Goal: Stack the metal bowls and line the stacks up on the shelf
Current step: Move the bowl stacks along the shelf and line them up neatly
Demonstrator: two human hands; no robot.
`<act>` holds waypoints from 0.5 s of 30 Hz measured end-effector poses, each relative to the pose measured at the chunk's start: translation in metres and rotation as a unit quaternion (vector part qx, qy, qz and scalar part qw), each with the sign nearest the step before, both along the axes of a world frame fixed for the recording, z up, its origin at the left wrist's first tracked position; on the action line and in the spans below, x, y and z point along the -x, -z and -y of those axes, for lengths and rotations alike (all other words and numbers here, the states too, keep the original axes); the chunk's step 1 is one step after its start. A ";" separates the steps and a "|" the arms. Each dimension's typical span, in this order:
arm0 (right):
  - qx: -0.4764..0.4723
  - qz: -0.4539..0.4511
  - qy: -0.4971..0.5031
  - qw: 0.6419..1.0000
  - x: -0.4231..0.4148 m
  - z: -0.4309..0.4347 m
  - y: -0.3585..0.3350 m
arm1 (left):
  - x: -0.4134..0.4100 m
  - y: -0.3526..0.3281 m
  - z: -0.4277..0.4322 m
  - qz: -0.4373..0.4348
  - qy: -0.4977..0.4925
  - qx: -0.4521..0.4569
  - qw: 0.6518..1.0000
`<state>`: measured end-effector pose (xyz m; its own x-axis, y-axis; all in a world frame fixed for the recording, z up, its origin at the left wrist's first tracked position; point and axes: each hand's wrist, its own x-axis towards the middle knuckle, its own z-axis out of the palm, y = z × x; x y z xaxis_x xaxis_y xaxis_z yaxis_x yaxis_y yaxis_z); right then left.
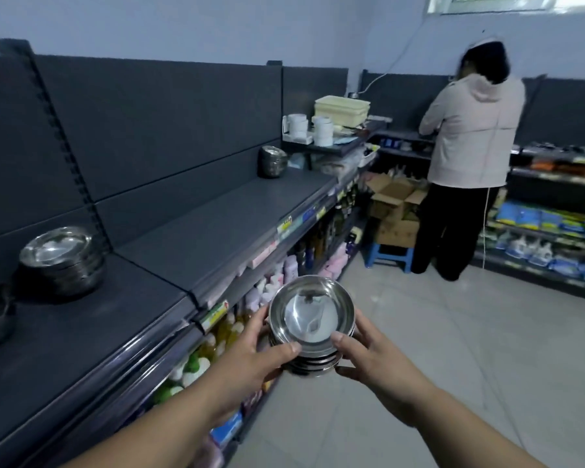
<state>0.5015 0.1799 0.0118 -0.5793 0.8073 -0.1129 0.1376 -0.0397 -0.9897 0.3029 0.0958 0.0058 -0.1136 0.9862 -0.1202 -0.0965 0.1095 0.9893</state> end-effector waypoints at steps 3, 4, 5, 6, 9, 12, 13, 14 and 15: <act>0.006 0.005 0.016 1.000 -0.004 -0.036 0.007 | -0.004 0.005 -0.042 -0.011 0.029 0.002 1.000; 0.007 0.007 0.017 1.000 -0.004 -0.049 0.009 | -0.001 0.007 -0.057 -0.015 0.034 0.005 0.999; 0.007 0.010 0.017 1.000 -0.001 -0.064 0.009 | 0.004 0.009 -0.074 -0.018 0.040 0.010 0.999; 0.002 0.014 0.020 1.000 0.002 -0.080 0.009 | 0.009 0.011 -0.092 -0.018 0.043 0.012 0.999; -0.008 0.026 0.041 0.999 0.022 -0.135 0.009 | 0.035 0.017 -0.155 -0.006 0.062 0.011 0.998; -0.002 0.031 0.047 0.998 0.040 -0.180 0.005 | 0.055 0.016 -0.207 -0.021 0.069 0.010 0.997; 0.001 0.036 0.049 0.998 0.047 -0.199 0.002 | 0.064 0.014 -0.227 -0.017 0.069 0.010 0.997; 0.003 0.037 0.051 0.998 0.056 -0.219 -0.002 | 0.071 0.011 -0.247 -0.010 0.068 0.005 0.998; 0.005 0.035 0.050 0.998 0.064 -0.239 -0.007 | 0.078 0.006 -0.267 -0.005 0.065 -0.002 0.998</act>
<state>0.4374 0.4184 0.0186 -0.4861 0.8595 -0.1580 0.2005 -0.0663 -0.9775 0.2252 0.3630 -0.0007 0.0136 0.9932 -0.1153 -0.0722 0.1160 0.9906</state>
